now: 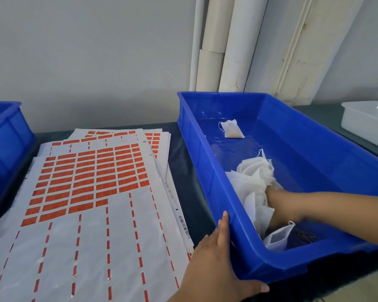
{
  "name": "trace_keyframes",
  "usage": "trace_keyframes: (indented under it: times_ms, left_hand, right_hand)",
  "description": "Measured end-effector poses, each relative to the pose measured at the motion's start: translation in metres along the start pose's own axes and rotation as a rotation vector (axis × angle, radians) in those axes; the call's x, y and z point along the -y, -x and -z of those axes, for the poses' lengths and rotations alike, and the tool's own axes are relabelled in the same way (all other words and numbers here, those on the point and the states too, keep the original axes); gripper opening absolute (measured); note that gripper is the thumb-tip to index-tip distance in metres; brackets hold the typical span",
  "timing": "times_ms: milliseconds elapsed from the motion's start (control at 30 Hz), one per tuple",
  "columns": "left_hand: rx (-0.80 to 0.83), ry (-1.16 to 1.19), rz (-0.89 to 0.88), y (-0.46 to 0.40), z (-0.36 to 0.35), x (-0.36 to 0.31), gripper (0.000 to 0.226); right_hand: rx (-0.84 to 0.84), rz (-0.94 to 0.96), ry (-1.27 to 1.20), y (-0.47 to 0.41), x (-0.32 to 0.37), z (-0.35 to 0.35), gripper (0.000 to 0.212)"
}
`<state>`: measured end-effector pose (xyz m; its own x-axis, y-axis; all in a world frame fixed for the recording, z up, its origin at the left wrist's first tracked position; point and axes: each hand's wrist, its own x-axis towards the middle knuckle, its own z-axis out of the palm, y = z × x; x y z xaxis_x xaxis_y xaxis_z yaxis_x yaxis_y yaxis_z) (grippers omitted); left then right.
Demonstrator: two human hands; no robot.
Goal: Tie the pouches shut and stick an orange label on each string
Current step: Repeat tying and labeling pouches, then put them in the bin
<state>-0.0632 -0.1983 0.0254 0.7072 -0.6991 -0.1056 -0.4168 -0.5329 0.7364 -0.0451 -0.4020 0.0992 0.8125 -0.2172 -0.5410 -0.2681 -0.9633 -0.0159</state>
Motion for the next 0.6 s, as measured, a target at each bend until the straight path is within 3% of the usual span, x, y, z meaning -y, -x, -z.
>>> trace_keyframes:
  times_ms: [133,333,467,600]
  left_hand:
    - [-0.045,0.003,-0.037,0.001,0.0,0.003,0.126]
    - [-0.051,0.011,-0.043,0.0,0.0,0.007,0.122]
    - [-0.037,-0.006,-0.042,0.001,-0.001,0.008,0.12]
    - [-0.017,-0.024,-0.011,-0.001,-0.001,0.009,0.122]
  right_hand:
    - [-0.068,-0.018,-0.112,-0.029,0.012,0.017,0.087]
    - [-0.062,-0.034,-0.167,-0.051,0.017,0.037,0.078]
    - [-0.01,-0.078,-0.011,-0.037,0.011,0.052,0.095]
    - [-0.122,-0.03,0.179,-0.002,0.008,0.069,0.082]
